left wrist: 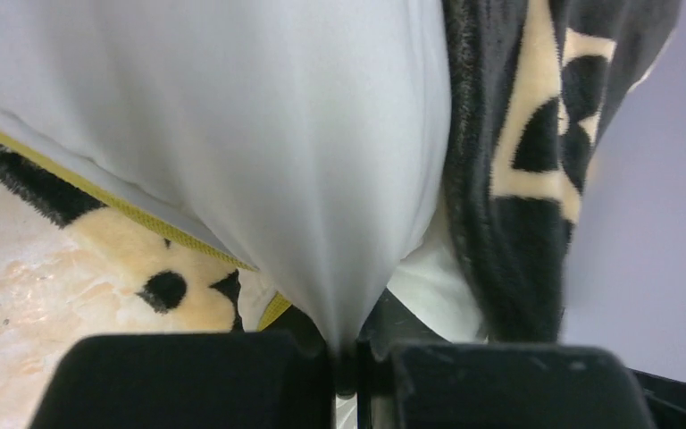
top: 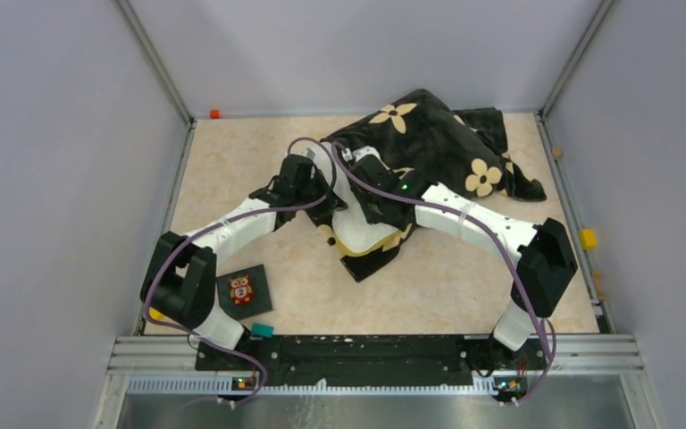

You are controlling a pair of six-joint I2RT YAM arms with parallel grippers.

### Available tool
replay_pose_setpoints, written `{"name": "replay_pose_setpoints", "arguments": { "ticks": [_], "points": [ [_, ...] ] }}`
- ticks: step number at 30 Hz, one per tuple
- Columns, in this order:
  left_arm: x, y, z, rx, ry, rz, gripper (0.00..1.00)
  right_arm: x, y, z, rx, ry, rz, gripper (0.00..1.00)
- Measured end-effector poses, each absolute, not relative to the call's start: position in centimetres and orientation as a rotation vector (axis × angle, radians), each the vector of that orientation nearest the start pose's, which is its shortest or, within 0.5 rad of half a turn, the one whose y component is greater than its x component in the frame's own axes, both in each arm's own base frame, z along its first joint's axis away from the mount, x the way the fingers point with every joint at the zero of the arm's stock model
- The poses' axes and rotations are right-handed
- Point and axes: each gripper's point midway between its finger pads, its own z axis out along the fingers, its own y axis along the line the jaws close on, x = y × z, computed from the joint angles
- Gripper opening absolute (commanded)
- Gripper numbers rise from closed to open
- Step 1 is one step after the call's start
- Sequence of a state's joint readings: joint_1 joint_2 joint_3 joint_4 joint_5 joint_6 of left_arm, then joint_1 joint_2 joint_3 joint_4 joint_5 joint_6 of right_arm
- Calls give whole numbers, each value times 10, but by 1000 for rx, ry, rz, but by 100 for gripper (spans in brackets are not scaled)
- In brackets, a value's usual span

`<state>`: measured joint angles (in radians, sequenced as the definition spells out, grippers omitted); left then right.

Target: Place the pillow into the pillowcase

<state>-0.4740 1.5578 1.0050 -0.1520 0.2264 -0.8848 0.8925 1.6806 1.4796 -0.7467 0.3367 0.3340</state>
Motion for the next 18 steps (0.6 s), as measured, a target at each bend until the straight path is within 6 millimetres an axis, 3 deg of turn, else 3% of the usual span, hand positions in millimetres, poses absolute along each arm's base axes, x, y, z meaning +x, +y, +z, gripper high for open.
{"name": "replay_pose_setpoints", "arguments": {
  "ticks": [3,4,6,10,14,18],
  "points": [
    [345,-257,138,-360,2392,-946,4,289,297,166,-573,2393,148,53],
    [345,-257,138,-361,2391,-948,13,289,300,168,-581,2389,160,59],
    [344,-255,136,-366,2399,-950,42,291,304,178,-597,2366,176,64],
    [339,-243,125,-398,2428,-950,68,303,317,210,-625,2266,217,69],
    [336,-217,119,-472,2433,-910,77,324,328,227,-641,2181,267,71],
    [347,-171,128,-583,2362,-858,80,352,334,208,-672,2173,256,73]
  ]
}}
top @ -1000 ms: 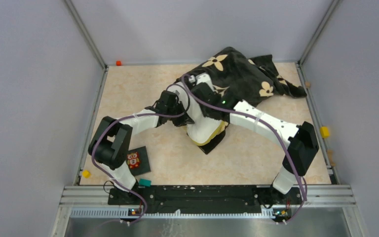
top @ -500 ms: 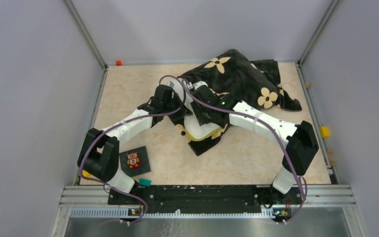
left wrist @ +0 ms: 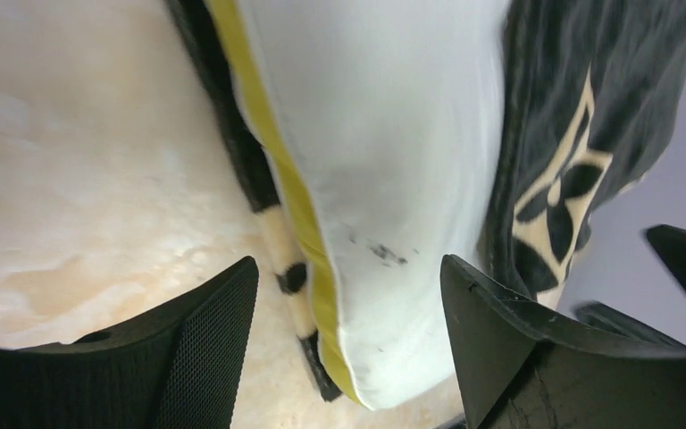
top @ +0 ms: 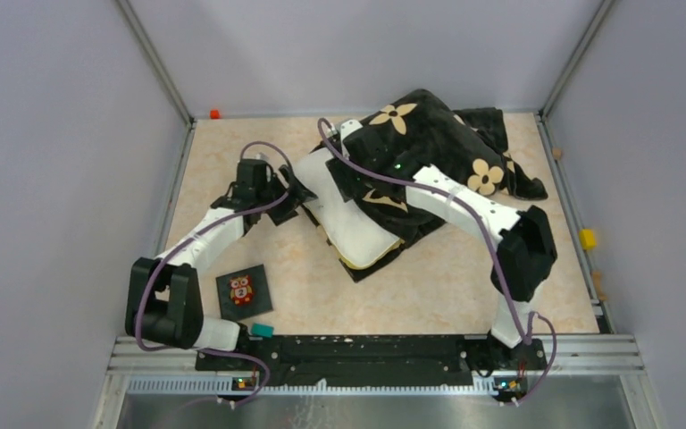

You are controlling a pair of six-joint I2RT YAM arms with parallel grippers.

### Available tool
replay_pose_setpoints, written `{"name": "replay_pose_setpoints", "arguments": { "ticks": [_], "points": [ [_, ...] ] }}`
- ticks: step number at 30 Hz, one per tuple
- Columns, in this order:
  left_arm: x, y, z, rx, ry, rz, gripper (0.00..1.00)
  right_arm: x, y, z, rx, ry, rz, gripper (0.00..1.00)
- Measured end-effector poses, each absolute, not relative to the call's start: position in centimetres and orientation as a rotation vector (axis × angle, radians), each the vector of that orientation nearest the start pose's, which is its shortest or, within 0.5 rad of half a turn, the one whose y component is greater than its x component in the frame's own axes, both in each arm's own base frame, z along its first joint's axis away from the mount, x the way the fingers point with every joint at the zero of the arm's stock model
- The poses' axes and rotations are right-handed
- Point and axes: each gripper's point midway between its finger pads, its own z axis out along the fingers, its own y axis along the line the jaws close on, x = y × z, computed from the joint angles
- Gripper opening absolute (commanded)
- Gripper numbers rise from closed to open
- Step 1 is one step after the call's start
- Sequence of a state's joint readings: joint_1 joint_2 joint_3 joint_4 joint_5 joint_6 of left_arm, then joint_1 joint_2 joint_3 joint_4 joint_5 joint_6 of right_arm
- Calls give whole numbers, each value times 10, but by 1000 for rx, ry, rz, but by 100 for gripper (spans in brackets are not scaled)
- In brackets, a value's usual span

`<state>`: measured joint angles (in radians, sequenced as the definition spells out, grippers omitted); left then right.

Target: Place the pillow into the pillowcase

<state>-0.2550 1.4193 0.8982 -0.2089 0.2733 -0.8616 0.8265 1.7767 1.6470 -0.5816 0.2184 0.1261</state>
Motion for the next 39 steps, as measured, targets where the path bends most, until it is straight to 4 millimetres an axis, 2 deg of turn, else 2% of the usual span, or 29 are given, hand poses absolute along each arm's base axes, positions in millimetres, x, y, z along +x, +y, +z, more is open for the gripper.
{"name": "replay_pose_setpoints", "arguments": {
  "ticks": [3,5,8,11,14,15,17,18,20,27,30,39],
  "points": [
    [356,-138,132,-653,2312,-812,80,370,341,175,-720,2205,215,75],
    [358,-127,130,-679,2304,-794,80,375,349,150,-770,2237,198,76],
    [356,-117,124,-695,2318,-780,80,376,357,119,-825,2281,195,77],
    [352,-115,118,-699,2334,-786,80,377,358,104,-834,2299,182,76],
    [350,-117,115,-693,2351,-802,80,381,358,95,-820,2307,156,61],
    [349,-117,113,-689,2356,-807,80,384,358,91,-806,2311,143,50],
    [348,-119,112,-685,2364,-815,80,386,358,80,-798,2324,117,14],
    [348,-119,111,-682,2366,-819,80,389,359,73,-779,2337,101,0],
    [347,-120,111,-680,2370,-824,80,394,358,67,-756,2349,65,0],
    [346,-120,109,-676,2374,-822,78,398,356,83,-666,2392,63,0],
    [344,-120,105,-679,2383,-826,76,397,352,100,-617,2427,131,0],
    [348,-131,86,-704,2412,-905,76,416,335,201,-440,2356,317,0]
  ]
}}
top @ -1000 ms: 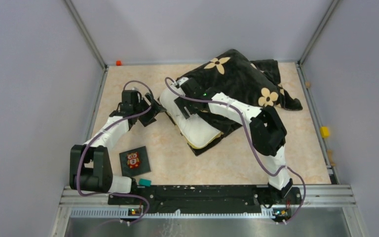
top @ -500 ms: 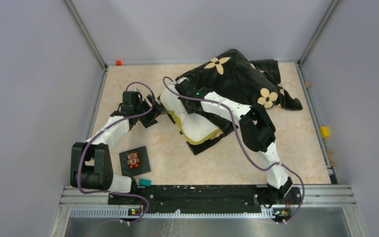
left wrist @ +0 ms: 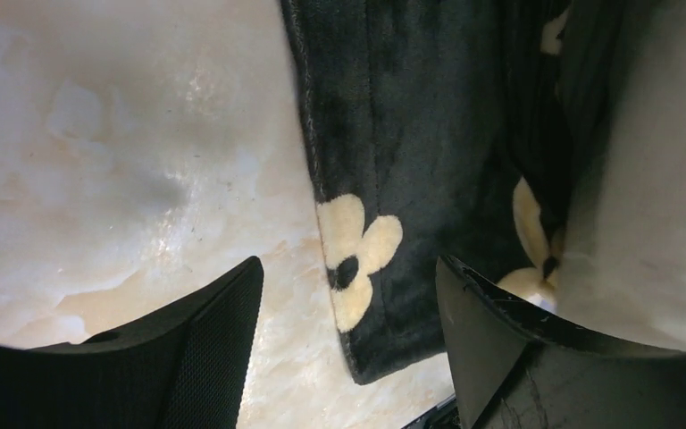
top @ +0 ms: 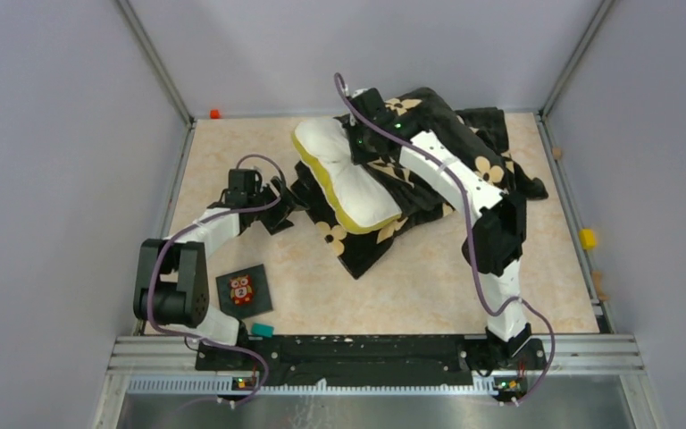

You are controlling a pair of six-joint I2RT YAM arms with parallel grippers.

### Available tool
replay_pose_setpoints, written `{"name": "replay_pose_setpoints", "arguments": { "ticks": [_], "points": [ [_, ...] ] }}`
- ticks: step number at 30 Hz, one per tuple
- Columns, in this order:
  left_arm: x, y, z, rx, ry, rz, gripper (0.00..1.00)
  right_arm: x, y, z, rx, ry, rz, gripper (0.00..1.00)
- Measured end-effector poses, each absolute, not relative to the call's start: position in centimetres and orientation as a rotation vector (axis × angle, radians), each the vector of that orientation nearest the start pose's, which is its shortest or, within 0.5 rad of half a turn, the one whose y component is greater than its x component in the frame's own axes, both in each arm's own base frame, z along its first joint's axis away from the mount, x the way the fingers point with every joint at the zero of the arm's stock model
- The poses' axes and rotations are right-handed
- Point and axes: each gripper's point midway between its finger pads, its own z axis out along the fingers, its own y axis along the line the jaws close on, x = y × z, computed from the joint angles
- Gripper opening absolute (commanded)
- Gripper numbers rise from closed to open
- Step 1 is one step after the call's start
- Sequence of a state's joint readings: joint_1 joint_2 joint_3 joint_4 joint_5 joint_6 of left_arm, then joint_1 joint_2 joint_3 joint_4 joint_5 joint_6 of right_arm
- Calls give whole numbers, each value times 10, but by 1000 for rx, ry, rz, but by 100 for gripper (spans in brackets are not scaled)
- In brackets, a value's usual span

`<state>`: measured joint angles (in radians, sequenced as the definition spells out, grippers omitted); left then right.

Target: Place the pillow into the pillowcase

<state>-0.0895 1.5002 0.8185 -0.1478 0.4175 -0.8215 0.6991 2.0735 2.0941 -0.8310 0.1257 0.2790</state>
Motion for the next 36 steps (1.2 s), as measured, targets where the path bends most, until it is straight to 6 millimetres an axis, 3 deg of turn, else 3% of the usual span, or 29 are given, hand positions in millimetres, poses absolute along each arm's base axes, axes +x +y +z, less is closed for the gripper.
{"name": "replay_pose_setpoints", "arguments": {
  "ticks": [3,11,19,26,32,36],
  "points": [
    [352,-137,79,-713,2422,-942,79,417,332,233,-411,2310,346,0],
    [357,-165,62,-688,2481,-989,89,414,330,294,-378,2221,398,0],
    [366,-195,54,-663,2492,-1038,94,406,322,314,-363,2205,409,0],
    [379,-217,64,-657,2440,-1111,99,399,310,340,-337,2158,418,0],
    [388,-234,82,-628,2352,-1213,99,387,296,383,-300,2072,445,0],
    [387,-242,97,-607,2262,-1313,93,376,287,409,-276,2016,477,0]
  ]
}}
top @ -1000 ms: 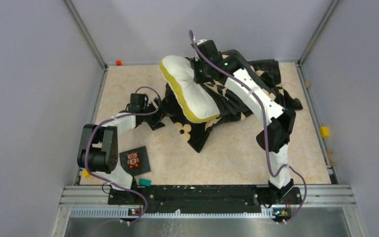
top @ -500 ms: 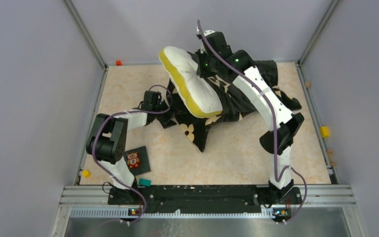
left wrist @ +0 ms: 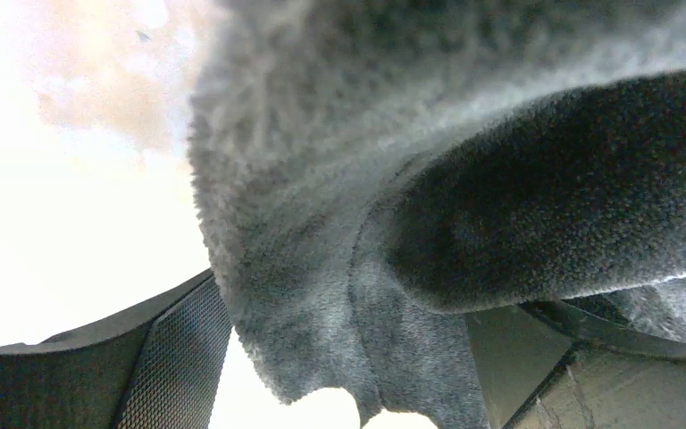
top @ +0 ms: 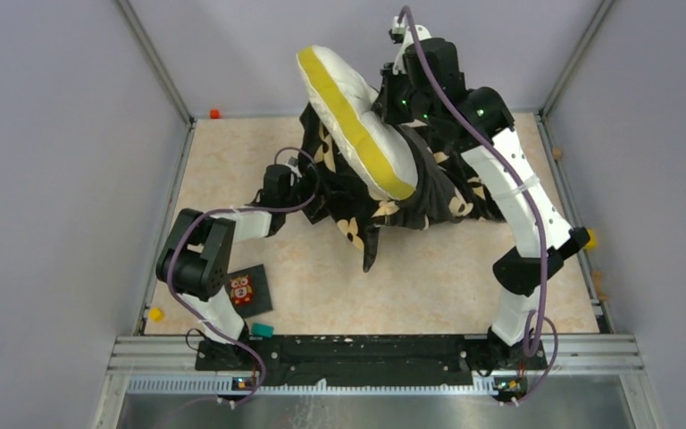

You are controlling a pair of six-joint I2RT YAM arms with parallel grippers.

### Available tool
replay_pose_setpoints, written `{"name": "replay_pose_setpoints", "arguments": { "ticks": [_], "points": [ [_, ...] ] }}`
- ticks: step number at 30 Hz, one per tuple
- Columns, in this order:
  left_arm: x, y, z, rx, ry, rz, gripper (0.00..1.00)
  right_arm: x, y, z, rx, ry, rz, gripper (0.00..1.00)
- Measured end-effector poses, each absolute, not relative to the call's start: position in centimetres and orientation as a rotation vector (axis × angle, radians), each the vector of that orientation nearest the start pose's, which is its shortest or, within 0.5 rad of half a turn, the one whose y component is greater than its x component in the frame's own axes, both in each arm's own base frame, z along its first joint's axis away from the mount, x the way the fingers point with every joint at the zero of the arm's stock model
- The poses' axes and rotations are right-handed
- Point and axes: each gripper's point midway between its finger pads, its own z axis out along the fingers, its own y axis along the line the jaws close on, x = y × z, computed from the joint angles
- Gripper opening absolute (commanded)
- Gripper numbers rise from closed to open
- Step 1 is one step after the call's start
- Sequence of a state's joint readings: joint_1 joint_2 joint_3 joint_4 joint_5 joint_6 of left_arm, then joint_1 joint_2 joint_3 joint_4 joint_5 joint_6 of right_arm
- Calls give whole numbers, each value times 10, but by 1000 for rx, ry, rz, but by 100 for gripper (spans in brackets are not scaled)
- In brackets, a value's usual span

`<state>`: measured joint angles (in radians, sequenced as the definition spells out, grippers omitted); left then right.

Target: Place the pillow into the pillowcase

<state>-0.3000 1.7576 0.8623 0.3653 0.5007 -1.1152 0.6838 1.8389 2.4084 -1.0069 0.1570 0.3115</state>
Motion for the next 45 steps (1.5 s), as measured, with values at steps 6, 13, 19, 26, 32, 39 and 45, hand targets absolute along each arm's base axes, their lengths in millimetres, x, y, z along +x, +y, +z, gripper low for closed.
{"name": "replay_pose_setpoints", "arguments": {
  "ticks": [6,13,19,26,32,39,45],
  "points": [
    [379,-244,137,-560,2142,-1398,97,370,284,431,-254,1958,518,0],
    [382,-256,171,-512,2031,-1503,81,369,288,430,-252,1963,541,0],
    [371,-255,200,-507,1968,-1548,33,372,297,415,-266,1987,564,0],
    [362,-249,231,-463,1905,-1562,58,373,299,414,-269,1980,573,0],
    [351,-242,242,-453,1901,-1520,87,373,300,411,-269,1978,576,0],
    [364,-244,214,-501,2028,-1421,90,373,301,412,-269,1974,589,0],
    [386,-263,191,-510,2101,-1398,57,372,304,407,-267,1985,606,0]
  ]
}}
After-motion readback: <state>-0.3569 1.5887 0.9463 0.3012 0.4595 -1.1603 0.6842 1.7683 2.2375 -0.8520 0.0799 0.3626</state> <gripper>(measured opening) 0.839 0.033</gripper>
